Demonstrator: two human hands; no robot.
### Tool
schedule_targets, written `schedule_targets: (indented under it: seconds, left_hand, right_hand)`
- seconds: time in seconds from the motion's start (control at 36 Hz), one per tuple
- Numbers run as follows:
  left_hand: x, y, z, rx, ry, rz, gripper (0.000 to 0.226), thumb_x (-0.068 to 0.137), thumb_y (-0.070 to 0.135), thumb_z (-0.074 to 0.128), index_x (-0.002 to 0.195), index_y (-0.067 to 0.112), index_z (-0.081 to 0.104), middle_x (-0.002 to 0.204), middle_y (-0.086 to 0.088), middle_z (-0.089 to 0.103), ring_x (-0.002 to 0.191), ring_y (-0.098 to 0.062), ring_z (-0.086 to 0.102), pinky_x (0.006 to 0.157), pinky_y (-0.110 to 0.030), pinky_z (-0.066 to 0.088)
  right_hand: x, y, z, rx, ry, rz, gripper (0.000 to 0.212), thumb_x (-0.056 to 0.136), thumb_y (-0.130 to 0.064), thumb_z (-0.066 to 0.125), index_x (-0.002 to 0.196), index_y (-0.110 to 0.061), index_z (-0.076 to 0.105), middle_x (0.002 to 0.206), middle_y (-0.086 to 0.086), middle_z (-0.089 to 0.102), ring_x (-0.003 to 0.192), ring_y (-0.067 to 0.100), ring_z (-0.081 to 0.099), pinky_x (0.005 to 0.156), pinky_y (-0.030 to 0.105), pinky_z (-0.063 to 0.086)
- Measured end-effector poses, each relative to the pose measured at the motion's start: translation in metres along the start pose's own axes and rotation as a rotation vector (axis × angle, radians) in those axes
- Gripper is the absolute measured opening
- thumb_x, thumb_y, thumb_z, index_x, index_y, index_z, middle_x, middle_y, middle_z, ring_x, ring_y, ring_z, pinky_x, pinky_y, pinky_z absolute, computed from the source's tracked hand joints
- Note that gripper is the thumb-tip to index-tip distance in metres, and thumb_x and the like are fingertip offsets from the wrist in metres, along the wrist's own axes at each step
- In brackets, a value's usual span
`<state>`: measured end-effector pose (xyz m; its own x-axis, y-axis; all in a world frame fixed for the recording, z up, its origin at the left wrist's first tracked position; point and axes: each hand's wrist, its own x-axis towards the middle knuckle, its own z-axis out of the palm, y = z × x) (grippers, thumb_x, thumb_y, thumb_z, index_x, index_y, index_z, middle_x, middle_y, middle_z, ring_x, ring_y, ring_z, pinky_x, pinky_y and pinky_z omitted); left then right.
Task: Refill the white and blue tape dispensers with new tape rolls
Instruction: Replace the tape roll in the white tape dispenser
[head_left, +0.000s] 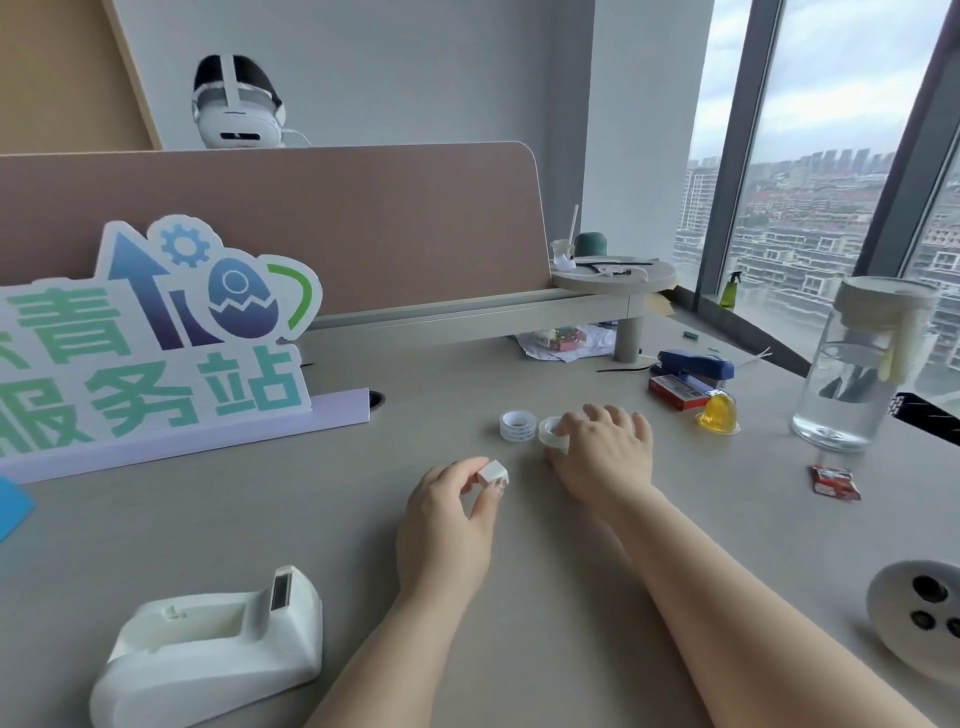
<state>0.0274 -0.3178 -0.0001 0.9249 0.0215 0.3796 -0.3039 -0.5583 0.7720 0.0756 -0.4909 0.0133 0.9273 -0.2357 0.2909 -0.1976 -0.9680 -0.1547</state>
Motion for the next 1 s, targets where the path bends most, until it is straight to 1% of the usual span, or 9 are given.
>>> schedule_targets:
  seconds: [0.08,0.19,0.33,0.44,0.5,0.58,0.75,0.86,1.0]
  left_hand:
    - [0.000,0.001,-0.001,-0.009,-0.003,0.001,0.023,0.087,0.034,0.060,0.110,0.030,0.063,0.107,0.009,0.061,0.102,-0.010,0.057,0.083,-0.030,0.047]
    - [-0.006,0.007,-0.007,-0.070,0.038,0.018,0.024,0.087,0.030,0.062,0.110,0.026,0.064,0.104,0.006,0.063,0.100,-0.012,0.058,0.086,-0.031,0.047]
    - [-0.037,0.016,-0.025,-0.074,0.061,0.079,0.024,0.086,0.026,0.064,0.110,0.026,0.065,0.099,0.007,0.062,0.097,-0.013,0.060,0.085,-0.032,0.048]
    - [-0.074,0.017,-0.045,-0.113,0.044,0.106,0.025,0.084,0.022,0.067,0.109,0.025,0.066,0.094,0.014,0.060,0.092,-0.007,0.060,0.085,-0.024,0.046]
    - [-0.092,0.015,-0.057,-0.141,0.046,0.104,0.025,0.083,0.021,0.067,0.108,0.025,0.066,0.096,0.014,0.060,0.089,0.000,0.060,0.082,-0.015,0.045]
    - [-0.111,0.013,-0.073,-0.260,0.038,0.071,0.025,0.083,0.014,0.067,0.107,0.022,0.065,0.100,0.007,0.063,0.089,0.006,0.060,0.076,-0.003,0.042]
    - [-0.120,0.013,-0.085,-0.353,0.062,0.040,0.021,0.081,0.012,0.070,0.098,0.023,0.065,0.097,0.006,0.070,0.086,0.002,0.065,0.076,-0.008,0.046]
    - [-0.109,0.014,-0.083,-0.316,0.077,0.131,0.025,0.078,0.012,0.073,0.093,0.029,0.066,0.095,0.003,0.070,0.084,0.000,0.066,0.078,-0.013,0.049]
    - [-0.103,0.011,-0.078,-0.333,0.062,0.149,0.024,0.075,0.014,0.075,0.093,0.028,0.068,0.096,0.003,0.070,0.085,-0.004,0.067,0.079,-0.017,0.051]
  right_hand:
    - [-0.012,-0.002,-0.007,0.013,0.054,0.005,0.024,0.088,-0.037,0.046,0.105,-0.026,0.059,0.114,0.000,0.062,0.119,0.025,0.046,0.110,0.041,0.017]
    - [-0.039,-0.004,-0.017,0.068,0.113,-0.015,0.023,0.091,-0.039,0.047,0.104,-0.023,0.057,0.115,-0.001,0.062,0.115,0.024,0.049,0.105,0.035,0.022]
    - [-0.087,-0.012,-0.030,0.526,0.242,0.018,0.020,0.091,-0.034,0.057,0.103,-0.020,0.062,0.118,-0.003,0.060,0.111,0.021,0.048,0.085,0.026,0.032]
    - [-0.126,-0.024,-0.042,1.034,0.144,0.124,0.005,0.088,-0.027,0.063,0.089,-0.023,0.062,0.113,-0.003,0.059,0.110,0.017,0.054,0.086,0.025,0.038]
    - [-0.146,-0.030,-0.048,1.214,0.096,0.147,0.005,0.088,-0.024,0.063,0.084,-0.023,0.060,0.100,-0.007,0.061,0.100,0.017,0.059,0.082,0.023,0.043]
    - [-0.172,-0.038,-0.056,1.377,0.033,0.131,0.006,0.089,-0.022,0.062,0.089,-0.015,0.063,0.088,-0.006,0.064,0.082,0.010,0.059,0.070,0.012,0.043]
    - [-0.187,-0.043,-0.056,1.465,-0.193,0.058,0.008,0.087,-0.024,0.066,0.085,-0.016,0.065,0.088,0.001,0.068,0.085,0.013,0.060,0.094,0.038,0.048]
    - [-0.186,-0.044,-0.057,1.647,-0.318,0.035,0.011,0.086,-0.018,0.065,0.089,-0.008,0.065,0.092,0.009,0.068,0.091,0.017,0.063,0.100,0.037,0.048]
    - [-0.184,-0.045,-0.057,1.717,-0.375,0.023,0.031,0.074,-0.030,0.069,0.091,-0.004,0.064,0.093,0.010,0.070,0.095,0.018,0.066,0.094,0.031,0.051]
